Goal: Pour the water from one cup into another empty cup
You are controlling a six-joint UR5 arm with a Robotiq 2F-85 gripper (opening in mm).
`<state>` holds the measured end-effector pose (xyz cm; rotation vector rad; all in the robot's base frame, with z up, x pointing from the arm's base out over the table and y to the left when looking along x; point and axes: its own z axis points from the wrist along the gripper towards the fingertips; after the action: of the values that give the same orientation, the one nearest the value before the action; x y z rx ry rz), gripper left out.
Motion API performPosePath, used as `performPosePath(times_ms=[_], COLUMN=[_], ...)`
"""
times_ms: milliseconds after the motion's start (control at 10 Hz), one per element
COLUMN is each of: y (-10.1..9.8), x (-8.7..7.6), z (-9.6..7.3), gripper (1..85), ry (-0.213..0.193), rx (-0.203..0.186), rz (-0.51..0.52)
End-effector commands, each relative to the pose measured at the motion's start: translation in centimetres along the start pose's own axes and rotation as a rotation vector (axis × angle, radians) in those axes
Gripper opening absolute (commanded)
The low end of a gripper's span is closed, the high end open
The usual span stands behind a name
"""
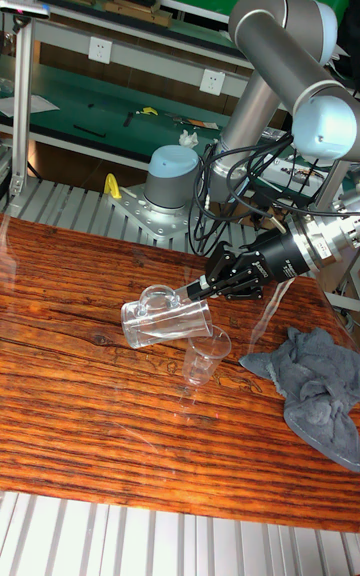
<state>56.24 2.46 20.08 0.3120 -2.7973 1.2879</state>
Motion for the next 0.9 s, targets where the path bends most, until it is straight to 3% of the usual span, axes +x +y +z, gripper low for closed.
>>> performPosePath(times_ms=[0, 800], y=[0.84, 1.59], x=[0.21, 0.39], z=[-0.33, -0.48], gripper=[1.0, 1.0], ry=[0.001, -0.005], rx=[-0.001, 0.015], rz=[0.012, 0.023])
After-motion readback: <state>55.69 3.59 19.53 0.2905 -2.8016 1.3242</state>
